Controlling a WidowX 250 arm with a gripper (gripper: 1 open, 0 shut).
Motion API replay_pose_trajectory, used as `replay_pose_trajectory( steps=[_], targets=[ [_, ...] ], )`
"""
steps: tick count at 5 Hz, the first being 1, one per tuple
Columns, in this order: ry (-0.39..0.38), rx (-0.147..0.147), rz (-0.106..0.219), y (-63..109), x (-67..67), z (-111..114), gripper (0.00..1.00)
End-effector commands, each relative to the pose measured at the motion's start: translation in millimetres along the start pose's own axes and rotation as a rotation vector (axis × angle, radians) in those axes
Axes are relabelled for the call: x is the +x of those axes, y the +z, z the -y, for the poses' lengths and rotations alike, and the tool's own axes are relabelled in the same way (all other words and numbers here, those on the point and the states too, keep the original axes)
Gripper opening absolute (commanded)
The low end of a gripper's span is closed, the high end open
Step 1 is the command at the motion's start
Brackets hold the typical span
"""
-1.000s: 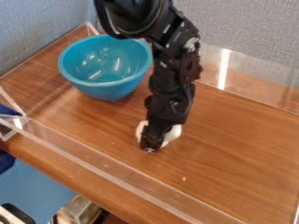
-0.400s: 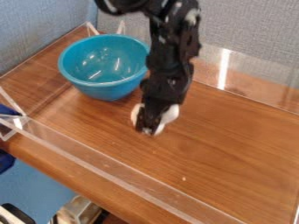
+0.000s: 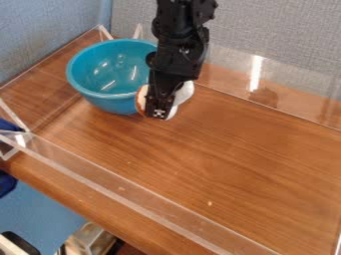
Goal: Put the mushroom in the blue bowl
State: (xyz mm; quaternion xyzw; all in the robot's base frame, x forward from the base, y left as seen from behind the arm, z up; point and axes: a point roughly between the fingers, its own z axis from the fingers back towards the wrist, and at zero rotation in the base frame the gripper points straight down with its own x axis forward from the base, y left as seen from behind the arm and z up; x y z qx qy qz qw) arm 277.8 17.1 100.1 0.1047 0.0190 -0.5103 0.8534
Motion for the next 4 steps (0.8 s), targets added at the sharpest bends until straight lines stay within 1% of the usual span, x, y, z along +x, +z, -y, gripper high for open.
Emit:
replay_pose_trajectory(
  steps=[1, 2, 3, 4],
  targets=[
    [0.081, 0.028, 0.016, 3.8, -19.8, -34.1, 0.00],
    [0.165, 0.015, 0.004, -5.0, -41.7, -62.6, 0.00],
    [0.155, -0.004, 0.004, -16.0, -50.6, -74.8, 0.00],
    [0.142, -0.010, 0.000, -19.3, -54.7, -76.8, 0.00]
  ],
)
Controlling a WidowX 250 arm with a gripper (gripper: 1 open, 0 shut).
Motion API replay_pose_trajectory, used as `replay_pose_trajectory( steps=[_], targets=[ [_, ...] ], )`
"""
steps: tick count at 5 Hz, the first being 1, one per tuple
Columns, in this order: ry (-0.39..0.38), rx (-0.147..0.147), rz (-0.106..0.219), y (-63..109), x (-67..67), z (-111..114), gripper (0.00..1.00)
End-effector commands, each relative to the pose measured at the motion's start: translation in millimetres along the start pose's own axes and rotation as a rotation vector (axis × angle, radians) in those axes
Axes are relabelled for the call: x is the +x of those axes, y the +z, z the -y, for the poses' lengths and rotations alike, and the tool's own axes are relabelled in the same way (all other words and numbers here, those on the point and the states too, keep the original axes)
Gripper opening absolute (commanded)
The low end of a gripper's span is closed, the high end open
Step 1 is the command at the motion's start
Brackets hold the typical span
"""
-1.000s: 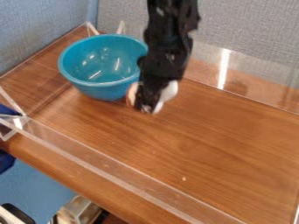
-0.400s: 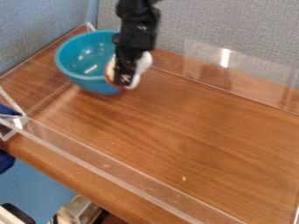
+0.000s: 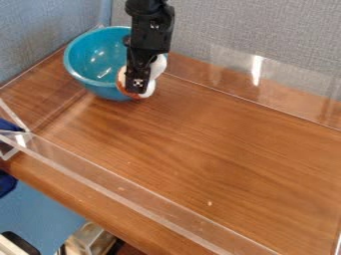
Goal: Put the mushroom in the blue bowl
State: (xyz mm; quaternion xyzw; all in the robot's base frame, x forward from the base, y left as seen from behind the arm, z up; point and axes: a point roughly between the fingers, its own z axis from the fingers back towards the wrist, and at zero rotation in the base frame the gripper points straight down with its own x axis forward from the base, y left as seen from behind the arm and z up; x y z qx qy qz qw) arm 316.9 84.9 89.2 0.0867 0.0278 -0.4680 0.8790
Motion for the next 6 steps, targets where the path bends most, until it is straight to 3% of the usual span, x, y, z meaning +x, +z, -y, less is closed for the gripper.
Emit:
replay_pose_trajectory(
  steps=[1, 6],
  targets=[
    [0.043, 0.029, 0.003, 3.6, -18.4, -17.1, 0.00],
    [0.017, -0.005, -0.008, -11.4, -33.1, -14.5, 0.00]
  ],
)
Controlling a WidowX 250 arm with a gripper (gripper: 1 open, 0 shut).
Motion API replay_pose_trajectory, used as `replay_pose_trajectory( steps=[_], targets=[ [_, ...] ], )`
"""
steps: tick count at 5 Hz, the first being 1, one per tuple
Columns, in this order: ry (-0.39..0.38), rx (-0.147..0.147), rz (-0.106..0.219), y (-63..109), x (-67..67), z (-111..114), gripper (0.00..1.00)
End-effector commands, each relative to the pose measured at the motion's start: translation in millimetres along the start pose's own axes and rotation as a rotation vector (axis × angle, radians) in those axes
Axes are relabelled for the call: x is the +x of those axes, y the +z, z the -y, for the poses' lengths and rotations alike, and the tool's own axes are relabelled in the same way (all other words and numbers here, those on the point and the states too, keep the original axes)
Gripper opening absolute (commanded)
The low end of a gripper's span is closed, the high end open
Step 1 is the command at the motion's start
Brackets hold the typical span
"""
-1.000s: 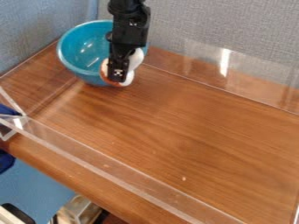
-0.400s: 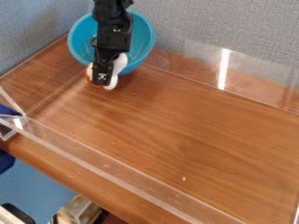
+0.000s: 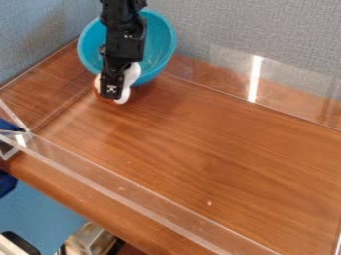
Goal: Put the mushroom in the blue bowl
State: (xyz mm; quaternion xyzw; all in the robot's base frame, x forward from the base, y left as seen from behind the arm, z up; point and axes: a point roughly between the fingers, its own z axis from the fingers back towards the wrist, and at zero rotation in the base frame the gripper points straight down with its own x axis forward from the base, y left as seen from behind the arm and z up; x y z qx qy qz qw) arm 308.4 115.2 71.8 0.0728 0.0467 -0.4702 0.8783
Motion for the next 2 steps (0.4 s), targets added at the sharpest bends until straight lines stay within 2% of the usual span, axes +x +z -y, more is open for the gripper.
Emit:
replay_pose_trajectory(
  steps=[1, 2],
  targets=[
    [0.022, 0.031, 0.010, 7.3, -9.0, -7.0, 0.00],
    [0.014, 0.027, 0.006, 3.6, -12.0, -6.5, 0.00]
  ],
)
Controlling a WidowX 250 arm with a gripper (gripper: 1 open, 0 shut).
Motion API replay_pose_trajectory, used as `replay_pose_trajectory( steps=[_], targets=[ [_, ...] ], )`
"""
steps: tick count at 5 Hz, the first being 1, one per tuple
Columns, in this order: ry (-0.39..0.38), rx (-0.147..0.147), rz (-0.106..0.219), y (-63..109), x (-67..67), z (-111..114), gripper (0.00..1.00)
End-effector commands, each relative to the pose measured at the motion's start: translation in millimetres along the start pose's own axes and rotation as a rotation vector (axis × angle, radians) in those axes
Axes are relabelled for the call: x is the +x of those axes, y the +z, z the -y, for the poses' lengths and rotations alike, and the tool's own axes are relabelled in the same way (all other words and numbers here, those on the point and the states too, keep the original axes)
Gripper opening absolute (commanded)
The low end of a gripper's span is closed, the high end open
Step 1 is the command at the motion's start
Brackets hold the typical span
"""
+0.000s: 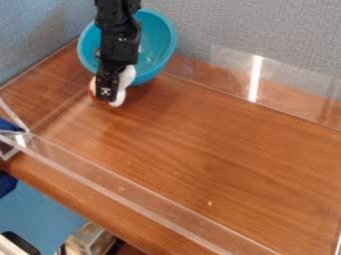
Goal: Put the mushroom in the blue bowl
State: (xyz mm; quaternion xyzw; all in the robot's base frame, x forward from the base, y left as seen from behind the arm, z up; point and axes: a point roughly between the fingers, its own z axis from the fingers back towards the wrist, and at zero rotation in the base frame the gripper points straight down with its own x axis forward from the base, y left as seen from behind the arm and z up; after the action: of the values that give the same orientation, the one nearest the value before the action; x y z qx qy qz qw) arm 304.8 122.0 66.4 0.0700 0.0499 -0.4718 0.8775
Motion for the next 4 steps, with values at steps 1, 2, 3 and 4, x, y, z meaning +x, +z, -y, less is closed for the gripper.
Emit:
replay_pose_trajectory(
  steps=[1, 2, 3, 4],
  targets=[
    [0.001, 0.029, 0.005, 4.0, -7.8, -4.9, 0.00],
    [-0.006, 0.022, 0.002, -4.4, -16.2, -10.5, 0.00],
    [-0.016, 0.023, 0.000, -9.1, -22.7, -18.1, 0.00],
    [-0.034, 0.027, 0.000, -11.3, -20.8, -20.7, 0.00]
  ],
)
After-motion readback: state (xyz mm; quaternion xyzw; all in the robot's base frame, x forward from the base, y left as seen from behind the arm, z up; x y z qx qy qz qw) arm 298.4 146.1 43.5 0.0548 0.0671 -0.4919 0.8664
